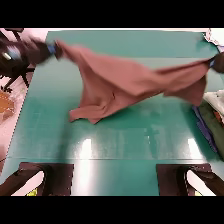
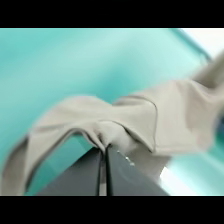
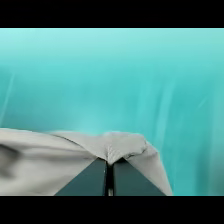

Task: Fold the shirts.

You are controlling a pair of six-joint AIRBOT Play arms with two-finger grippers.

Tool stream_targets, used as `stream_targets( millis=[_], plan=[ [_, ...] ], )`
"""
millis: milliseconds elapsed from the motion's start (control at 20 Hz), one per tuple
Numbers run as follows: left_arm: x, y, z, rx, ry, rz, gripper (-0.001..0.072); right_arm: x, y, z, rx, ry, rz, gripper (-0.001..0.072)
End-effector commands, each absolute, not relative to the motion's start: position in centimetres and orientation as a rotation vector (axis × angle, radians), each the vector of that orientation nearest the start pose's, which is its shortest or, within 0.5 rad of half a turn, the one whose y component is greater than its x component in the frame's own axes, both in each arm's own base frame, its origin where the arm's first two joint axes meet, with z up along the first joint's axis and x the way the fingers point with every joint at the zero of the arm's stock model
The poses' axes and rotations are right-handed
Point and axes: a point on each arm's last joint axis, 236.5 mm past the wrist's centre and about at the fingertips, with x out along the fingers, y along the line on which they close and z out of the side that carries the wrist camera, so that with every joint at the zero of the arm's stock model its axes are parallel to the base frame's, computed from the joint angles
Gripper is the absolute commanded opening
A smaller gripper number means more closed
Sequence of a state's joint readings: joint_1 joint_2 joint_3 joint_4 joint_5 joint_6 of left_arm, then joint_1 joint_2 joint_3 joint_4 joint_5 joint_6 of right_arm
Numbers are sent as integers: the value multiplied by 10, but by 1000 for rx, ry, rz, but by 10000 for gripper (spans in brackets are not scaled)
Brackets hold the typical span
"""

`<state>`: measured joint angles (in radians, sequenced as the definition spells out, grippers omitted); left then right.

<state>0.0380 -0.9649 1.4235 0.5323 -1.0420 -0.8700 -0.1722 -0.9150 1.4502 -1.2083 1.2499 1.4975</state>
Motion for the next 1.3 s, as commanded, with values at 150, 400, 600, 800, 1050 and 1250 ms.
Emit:
stream_targets(
  millis=[150, 400, 600, 800, 1050, 1250],
  plan=[
    [308, -147, 518, 73, -189, -697, 21, 345, 15, 392, 233, 352, 177, 18],
    [271, -149, 550, 199, -260, -684, 20, 324, 22, 433, 184, 269, 192, 18],
    [251, -158, 544, 256, -224, -732, 20, 321, 28, 408, 194, 365, 217, 18],
    [250, -124, 558, 367, -266, -528, 20, 320, 71, 385, 345, 421, 403, 17],
    [236, -107, 584, 442, -369, -415, 20, 298, 119, 389, 473, 360, 586, 17],
    [258, -115, 566, 481, -323, -464, 20, 274, 151, 375, 496, 350, 667, 18]
  ],
)
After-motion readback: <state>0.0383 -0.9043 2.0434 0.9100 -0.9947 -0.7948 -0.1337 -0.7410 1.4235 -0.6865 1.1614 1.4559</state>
